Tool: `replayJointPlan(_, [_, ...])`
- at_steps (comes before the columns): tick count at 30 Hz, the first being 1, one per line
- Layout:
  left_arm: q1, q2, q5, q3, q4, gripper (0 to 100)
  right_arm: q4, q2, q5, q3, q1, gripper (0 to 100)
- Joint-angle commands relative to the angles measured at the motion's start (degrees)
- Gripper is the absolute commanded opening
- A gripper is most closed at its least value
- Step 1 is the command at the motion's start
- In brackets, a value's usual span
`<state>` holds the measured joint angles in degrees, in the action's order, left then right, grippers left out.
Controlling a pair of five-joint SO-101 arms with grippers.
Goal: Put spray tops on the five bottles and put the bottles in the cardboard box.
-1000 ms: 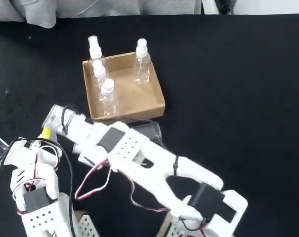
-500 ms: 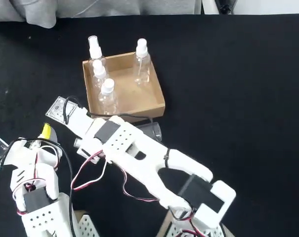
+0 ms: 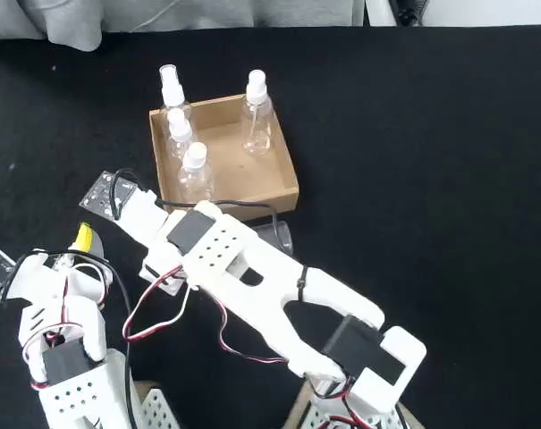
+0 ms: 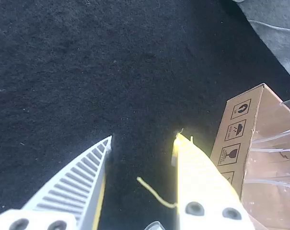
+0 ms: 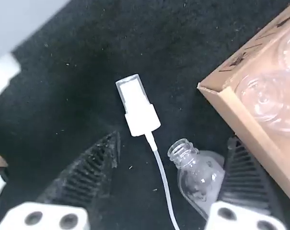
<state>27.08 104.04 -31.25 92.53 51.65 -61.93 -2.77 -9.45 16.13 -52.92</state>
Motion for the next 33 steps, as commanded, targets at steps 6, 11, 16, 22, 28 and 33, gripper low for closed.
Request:
replayJointPlan(6, [0.22,0.53,0.35,-3.03,-1.49,19,-3.34,0.92,-3.87,-4.09,1.58,29.7])
replayJointPlan(11, [0.22,0.53,0.35,-3.03,-1.49,19,-5.80,0.92,-5.36,-4.88,1.76,29.7])
replayJointPlan(16, [0.22,0.53,0.35,-3.03,-1.49,19,-10.37,2.68,-8.88,-6.64,1.76,29.7])
replayJointPlan(22, [0.31,0.53,0.35,-3.03,-1.49,19,-13.80,6.46,-10.20,-6.46,1.85,29.7])
replayJointPlan(28, [0.31,0.53,0.35,-2.95,-1.49,19,-16.62,8.22,-11.34,-6.46,1.93,29.7])
replayJointPlan(33, [0.31,0.53,0.35,-2.95,-1.49,19,-20.40,9.27,-16.70,-6.46,2.64,29.7])
